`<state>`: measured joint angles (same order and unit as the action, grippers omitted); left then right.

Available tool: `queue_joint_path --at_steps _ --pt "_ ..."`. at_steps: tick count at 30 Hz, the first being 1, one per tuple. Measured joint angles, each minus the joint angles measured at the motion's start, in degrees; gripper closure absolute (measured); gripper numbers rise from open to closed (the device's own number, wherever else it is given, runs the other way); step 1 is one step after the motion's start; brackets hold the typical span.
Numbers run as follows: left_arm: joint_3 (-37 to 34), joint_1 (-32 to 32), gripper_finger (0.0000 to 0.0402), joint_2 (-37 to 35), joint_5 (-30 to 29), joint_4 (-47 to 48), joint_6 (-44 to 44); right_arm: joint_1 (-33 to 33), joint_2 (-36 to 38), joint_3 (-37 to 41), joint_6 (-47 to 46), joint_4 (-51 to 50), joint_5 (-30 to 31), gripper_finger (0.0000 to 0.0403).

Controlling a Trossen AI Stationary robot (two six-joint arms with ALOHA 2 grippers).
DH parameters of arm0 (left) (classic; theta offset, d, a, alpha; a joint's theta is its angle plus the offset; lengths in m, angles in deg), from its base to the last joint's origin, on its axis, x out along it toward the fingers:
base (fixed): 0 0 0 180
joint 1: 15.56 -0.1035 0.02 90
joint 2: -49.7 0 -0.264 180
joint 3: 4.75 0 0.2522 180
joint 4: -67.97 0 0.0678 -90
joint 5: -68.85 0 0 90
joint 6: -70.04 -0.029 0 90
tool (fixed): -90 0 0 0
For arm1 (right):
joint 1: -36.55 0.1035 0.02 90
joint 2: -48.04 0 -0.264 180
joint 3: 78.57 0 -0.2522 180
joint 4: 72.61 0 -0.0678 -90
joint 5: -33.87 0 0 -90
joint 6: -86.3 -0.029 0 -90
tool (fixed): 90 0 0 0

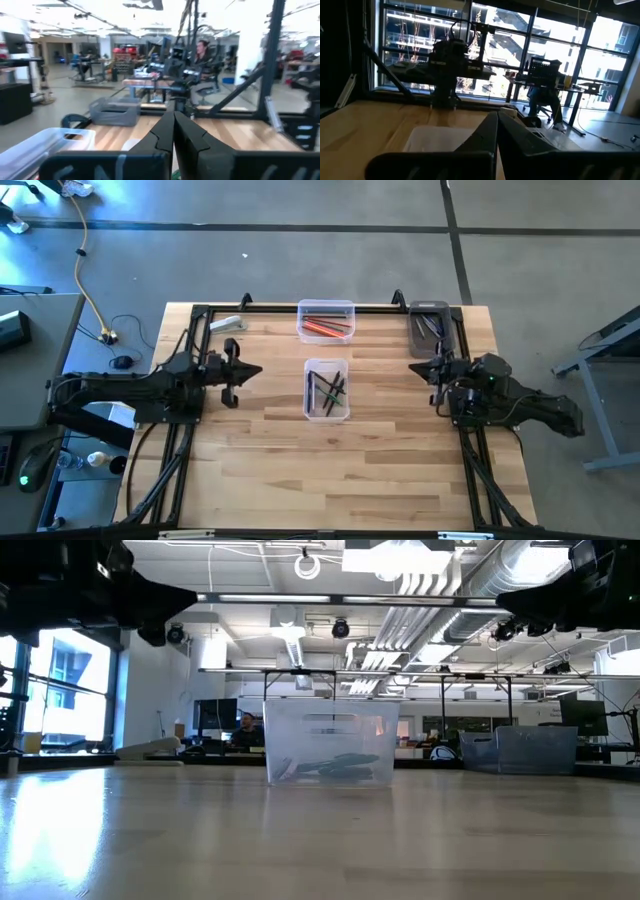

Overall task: Sort crayons/erasers/pens/pencils in bins
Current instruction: Return to home position

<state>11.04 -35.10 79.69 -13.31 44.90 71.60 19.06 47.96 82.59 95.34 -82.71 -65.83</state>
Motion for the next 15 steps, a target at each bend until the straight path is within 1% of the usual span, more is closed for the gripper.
queue_joint_path --at_steps 3,5,12,15 --pt "-0.2 -1.5 0.0402 -3.7 2.9 3.5 1.4 -0.8 0.0 0.1 -0.1 0.3 0.1 0.0403" --pt "-0.3 -2.2 0.0402 -7.0 3.6 6.9 1.7 -1.4 0.0 -0.4 0.2 0.3 0.1 0.0403" --pt "-0.3 -5.3 0.0402 -20.6 1.9 23.7 -1.3 -5.3 0.0 -1.1 1.4 1.1 0.2 0.0403" --pt "-0.3 -7.0 0.0402 -27.1 0.9 31.7 -1.8 -7.0 0.0 1.0 0.8 4.0 0.2 0.0403"
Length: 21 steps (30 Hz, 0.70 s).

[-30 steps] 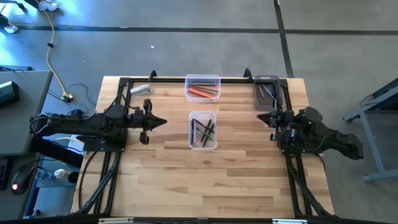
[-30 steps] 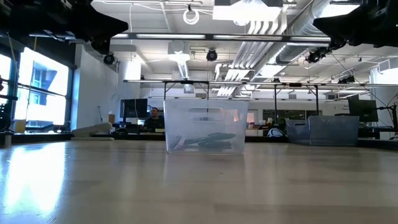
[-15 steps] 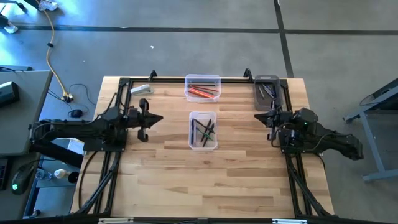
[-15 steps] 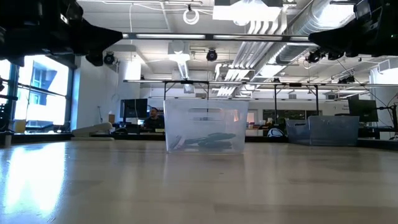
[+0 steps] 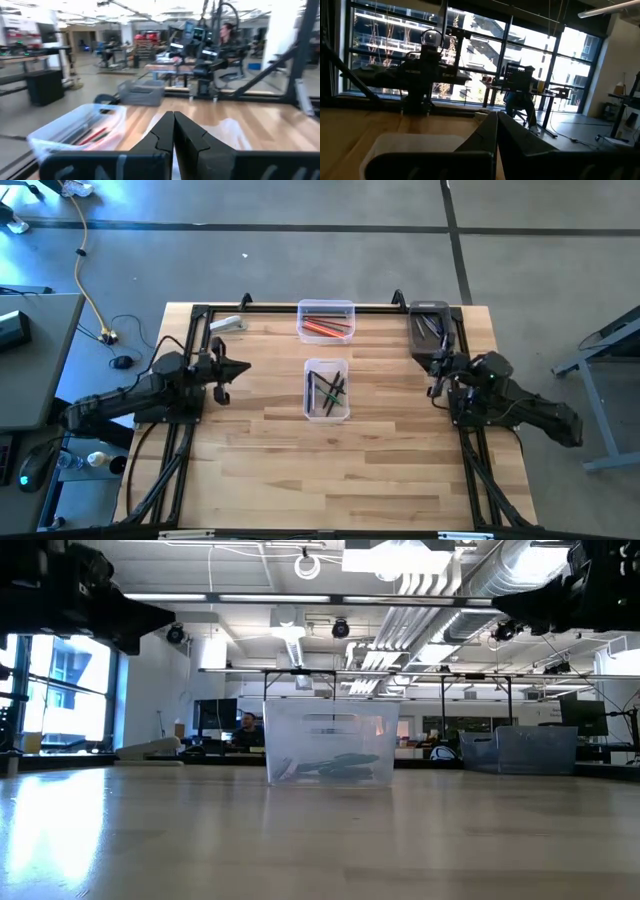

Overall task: Sort crayons/erasers/pens/pencils in bins
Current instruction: Return to home position

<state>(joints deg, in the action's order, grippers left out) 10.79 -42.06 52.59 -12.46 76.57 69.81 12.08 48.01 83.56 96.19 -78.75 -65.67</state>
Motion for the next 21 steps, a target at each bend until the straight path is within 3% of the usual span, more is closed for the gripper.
queue_joint_path --at_steps 4,11,21 --pt "-0.2 -1.9 0.0402 -2.6 -0.7 4.5 0.6 -2.0 0.0 3.5 -2.7 4.3 -0.5 0.0403" --pt "-1.1 -3.8 0.0402 -2.7 -1.7 1.5 1.5 -3.3 0.0 3.5 -3.6 2.4 -0.4 0.0403" --pt "-1.0 -4.6 0.0402 -2.7 -7.2 4.1 4.6 -4.8 -0.1 3.6 -4.5 -2.2 8.0 0.0403"
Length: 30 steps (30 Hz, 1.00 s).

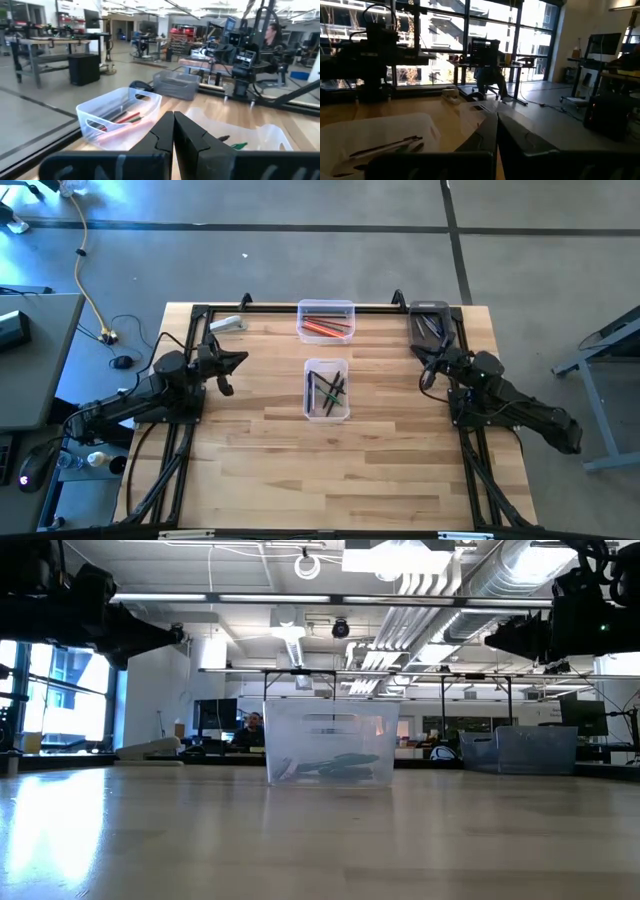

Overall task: Sort crayons/erasers/pens/pencils in bins
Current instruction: Return to home position

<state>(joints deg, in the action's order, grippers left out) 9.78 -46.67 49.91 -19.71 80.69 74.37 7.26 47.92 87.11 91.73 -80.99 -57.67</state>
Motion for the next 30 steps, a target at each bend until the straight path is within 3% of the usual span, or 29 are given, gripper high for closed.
queue_joint_path --at_steps 30 --pt "0.0 0.0 0.0401 0.0 -0.6 0.4 -1.5 0.0 -0.2 -0.1 1.7 -5.1 0.5 0.0403"
